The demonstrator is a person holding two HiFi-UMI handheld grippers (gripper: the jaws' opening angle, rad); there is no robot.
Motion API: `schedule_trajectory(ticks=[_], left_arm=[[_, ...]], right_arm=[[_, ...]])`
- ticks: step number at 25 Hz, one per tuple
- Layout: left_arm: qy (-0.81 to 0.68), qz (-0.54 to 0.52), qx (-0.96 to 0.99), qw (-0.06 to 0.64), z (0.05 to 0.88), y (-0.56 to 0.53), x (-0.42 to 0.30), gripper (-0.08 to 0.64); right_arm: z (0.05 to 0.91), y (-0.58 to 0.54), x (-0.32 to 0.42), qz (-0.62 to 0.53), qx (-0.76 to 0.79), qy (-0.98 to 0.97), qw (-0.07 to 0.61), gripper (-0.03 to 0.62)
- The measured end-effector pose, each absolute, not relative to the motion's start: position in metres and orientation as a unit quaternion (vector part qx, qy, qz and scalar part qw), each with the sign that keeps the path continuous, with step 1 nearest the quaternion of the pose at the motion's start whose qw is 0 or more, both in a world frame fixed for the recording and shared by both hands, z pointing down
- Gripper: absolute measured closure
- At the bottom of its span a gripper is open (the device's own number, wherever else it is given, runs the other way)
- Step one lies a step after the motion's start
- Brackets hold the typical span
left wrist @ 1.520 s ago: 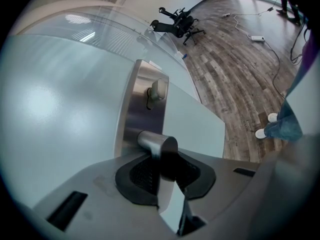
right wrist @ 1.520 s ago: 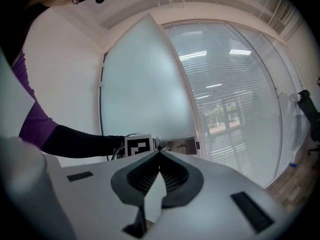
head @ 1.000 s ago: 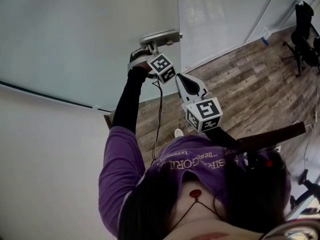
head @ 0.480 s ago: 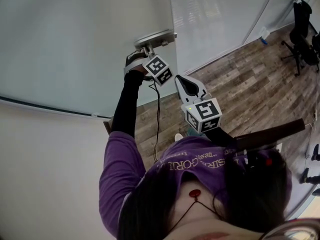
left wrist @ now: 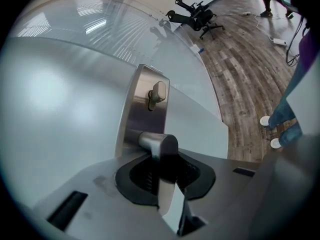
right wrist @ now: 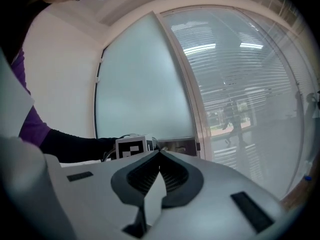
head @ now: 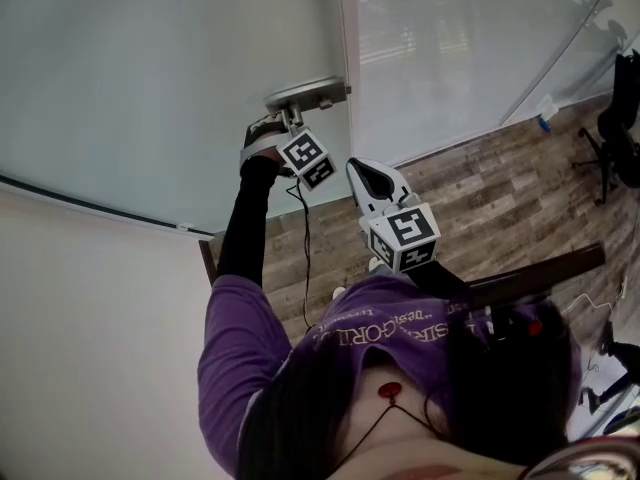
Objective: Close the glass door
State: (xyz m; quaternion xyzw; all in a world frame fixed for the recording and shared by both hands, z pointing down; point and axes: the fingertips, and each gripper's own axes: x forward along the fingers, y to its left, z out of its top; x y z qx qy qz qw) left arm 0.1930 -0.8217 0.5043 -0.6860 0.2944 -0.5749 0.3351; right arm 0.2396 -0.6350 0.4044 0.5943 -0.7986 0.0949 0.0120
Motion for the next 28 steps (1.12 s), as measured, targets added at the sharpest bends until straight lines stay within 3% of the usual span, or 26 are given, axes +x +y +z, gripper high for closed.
schedule_trajectory(ticks=[12,28], left_arm=[[0.322,-0.591,-0.665,0.324,0.505,-0.846,0.193,0.505],[0.33,-0.589,-0.669,0.31,0.516,-0.855,0.191,0.505]], right_arm=[[0.425,-0.642,0.272,0.114,0.568,-0.815,0.018,0.606],[0.425,-0.664,0.254,0.11,0.561,-0.821,0.001,0.606]])
